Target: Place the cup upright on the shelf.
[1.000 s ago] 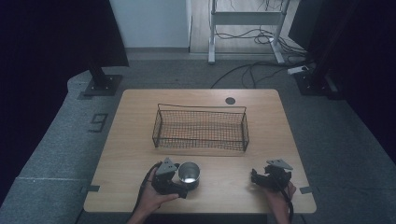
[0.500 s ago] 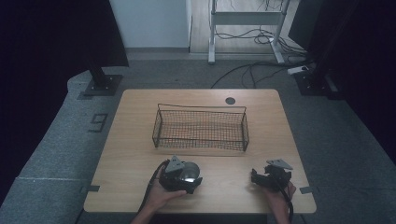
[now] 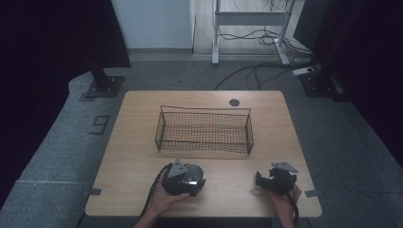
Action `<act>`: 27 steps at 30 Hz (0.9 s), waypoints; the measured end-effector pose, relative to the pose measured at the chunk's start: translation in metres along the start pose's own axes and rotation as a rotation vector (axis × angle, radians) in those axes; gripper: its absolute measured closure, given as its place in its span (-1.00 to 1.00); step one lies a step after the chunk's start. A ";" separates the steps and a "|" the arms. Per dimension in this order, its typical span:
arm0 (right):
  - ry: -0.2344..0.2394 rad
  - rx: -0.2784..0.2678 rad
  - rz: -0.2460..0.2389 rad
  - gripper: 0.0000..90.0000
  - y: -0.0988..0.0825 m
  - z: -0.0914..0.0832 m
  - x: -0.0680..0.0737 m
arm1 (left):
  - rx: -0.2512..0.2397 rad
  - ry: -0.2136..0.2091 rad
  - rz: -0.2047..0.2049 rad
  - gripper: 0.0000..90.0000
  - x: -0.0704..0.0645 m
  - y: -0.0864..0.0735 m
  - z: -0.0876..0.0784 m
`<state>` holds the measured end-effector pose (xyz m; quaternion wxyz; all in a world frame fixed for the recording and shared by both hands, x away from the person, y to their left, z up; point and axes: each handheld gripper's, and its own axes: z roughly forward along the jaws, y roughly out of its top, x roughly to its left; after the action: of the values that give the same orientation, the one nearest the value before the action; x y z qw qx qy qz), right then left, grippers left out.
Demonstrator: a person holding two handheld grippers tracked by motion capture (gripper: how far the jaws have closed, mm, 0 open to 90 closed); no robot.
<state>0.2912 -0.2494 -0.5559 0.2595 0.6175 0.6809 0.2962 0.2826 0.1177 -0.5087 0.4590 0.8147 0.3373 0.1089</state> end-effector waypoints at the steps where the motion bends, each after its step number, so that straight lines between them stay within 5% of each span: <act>1: 0.000 0.000 0.000 -0.89 0.000 0.000 0.000 | -0.006 -0.002 -0.002 -0.68 0.000 0.001 -0.002; 12: -0.002 -0.001 0.002 -0.89 0.000 0.000 0.000 | -0.040 -0.014 -0.032 -0.68 0.005 0.009 -0.018; 27: 0.002 -0.003 -0.003 -0.88 0.000 0.000 -0.001 | -0.047 0.038 -0.055 -0.68 0.009 0.026 -0.028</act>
<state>0.2909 -0.2506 -0.5559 0.2604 0.6159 0.6814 0.2976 0.2879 0.1334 -0.4727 0.4744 0.7917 0.3657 0.1197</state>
